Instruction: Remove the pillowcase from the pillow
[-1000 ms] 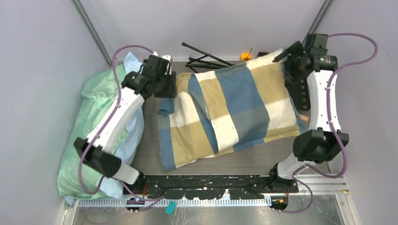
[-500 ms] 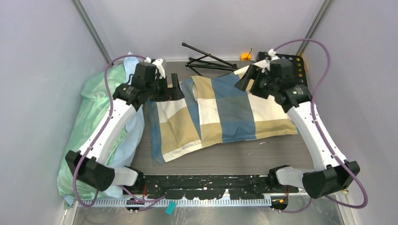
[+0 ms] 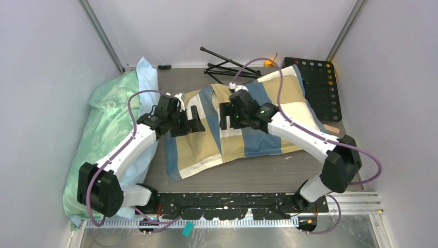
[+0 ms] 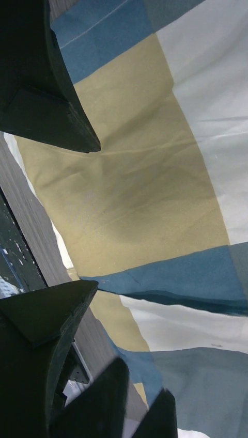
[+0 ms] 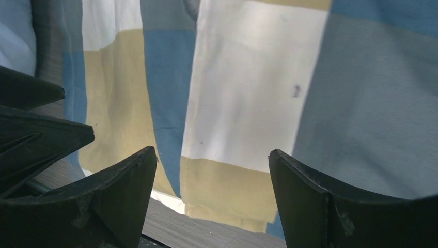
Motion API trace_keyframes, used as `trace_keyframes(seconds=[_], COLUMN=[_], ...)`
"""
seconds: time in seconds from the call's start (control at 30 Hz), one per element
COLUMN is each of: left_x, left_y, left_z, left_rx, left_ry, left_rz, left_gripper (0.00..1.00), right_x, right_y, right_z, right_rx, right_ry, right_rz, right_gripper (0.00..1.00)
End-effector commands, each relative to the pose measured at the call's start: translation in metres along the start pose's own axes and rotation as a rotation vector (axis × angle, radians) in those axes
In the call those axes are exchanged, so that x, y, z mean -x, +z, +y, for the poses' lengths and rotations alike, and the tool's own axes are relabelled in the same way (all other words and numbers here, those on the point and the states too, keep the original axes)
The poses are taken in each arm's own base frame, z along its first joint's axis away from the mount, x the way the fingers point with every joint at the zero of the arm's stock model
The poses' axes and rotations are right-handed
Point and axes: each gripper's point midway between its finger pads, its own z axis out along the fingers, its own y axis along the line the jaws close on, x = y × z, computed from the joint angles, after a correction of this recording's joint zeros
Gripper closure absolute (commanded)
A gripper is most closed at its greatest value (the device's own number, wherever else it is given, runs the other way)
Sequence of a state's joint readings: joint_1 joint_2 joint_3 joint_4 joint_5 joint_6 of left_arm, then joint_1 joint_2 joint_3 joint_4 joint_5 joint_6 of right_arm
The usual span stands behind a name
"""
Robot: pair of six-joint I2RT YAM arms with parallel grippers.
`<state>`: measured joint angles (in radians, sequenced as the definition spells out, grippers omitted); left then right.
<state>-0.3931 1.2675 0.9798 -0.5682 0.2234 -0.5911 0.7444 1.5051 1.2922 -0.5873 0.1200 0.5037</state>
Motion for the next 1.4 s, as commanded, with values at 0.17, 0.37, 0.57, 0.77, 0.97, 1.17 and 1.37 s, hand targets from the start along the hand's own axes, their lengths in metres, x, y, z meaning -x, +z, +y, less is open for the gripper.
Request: trace_keyframes(seconds=[0.17, 0.37, 0.57, 0.77, 0.97, 1.17, 1.37], left_x=[0.008, -0.011, -0.031, -0.036, -0.032, -0.021, 0.006], left_y=[0.03, 0.051, 0.053, 0.035, 0.01, 0.001, -0.017], left_z=[-0.016, 0.009, 0.055, 0.081, 0.107, 0.065, -0.004], left_rx=[-0.064, 0.001, 0.196, 0.318, 0.467, 0.28, 0.085], left_ry=[-0.026, -0.022, 0.008, 0.033, 0.032, 0.051, 0.111], left_rz=[-0.017, 0.019, 0.056, 0.026, -0.047, -0.057, -0.132], left_gripper=[0.11, 0.45, 1.0, 1.0, 1.0, 0.68, 0.28], right_x=[-0.021, -0.033, -0.03, -0.027, -0.027, -0.042, -0.044], right_y=[0.041, 0.039, 0.013, -0.007, -0.012, 0.004, 0.01], right_z=[0.016, -0.024, -0.065, -0.095, -0.097, -0.062, -0.047], right_rx=[-0.117, -0.32, -0.474, -0.53, -0.487, -0.277, -0.2], right_ry=[-0.088, -0.112, -0.108, -0.06, -0.063, -0.089, -0.08], right_rz=[-0.043, -0.055, -0.144, -0.179, -0.172, -0.085, -0.068], right_gripper=[0.16, 0.47, 0.87, 1.0, 1.0, 1.0, 0.99])
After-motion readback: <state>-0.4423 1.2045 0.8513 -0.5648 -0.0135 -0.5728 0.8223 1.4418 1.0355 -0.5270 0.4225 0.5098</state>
